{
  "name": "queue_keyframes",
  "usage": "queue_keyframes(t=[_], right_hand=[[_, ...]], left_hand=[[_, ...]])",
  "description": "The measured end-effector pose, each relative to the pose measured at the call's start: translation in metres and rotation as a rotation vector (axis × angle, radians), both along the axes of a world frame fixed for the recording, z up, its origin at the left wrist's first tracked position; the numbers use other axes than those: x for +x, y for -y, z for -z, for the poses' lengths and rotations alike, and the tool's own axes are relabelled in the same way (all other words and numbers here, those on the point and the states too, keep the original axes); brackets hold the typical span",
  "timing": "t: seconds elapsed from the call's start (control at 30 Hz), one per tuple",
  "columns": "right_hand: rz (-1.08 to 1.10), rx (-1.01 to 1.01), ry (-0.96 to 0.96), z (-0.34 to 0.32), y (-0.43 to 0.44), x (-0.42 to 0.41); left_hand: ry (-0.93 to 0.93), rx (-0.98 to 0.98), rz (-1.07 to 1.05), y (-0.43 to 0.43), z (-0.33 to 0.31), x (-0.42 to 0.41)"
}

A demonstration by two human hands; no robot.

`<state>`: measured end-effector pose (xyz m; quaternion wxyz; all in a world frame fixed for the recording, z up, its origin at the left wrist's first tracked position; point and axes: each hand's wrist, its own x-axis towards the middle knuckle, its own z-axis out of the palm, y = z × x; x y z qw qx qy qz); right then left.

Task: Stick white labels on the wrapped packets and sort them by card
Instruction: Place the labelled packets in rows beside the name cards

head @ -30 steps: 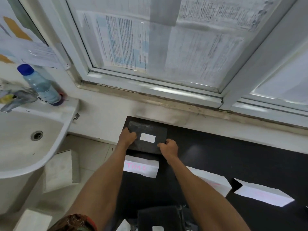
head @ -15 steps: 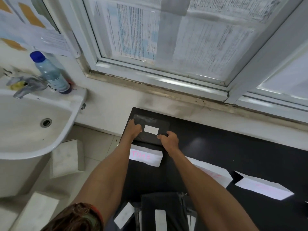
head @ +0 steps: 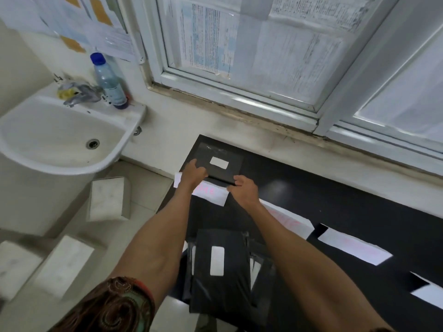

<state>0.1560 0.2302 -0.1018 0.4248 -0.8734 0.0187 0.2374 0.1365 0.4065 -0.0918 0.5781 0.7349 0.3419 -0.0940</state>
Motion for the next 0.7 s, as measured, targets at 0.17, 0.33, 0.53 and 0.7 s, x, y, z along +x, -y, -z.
queue_keyframes(t=[0.17, 0.33, 0.53, 0.7], right_hand=[[-0.176, -0.113, -0.034, -0.007, 0.033, -0.048], [-0.177, -0.059, -0.041, -0.01, 0.075, -0.107], [-0.293, -0.113, 0.039, -0.001, 0.098, -0.15], [-0.317, -0.194, 0.057, 0.004, 0.085, -0.156]], left_hand=[[-0.033, 0.045, -0.052, 0.041, -0.01, -0.066], [-0.046, 0.245, 0.073, 0.084, -0.009, -0.137], [-0.269, 0.334, 0.093, 0.12, 0.017, -0.202], [-0.206, 0.327, 0.036, 0.141, 0.026, -0.244]])
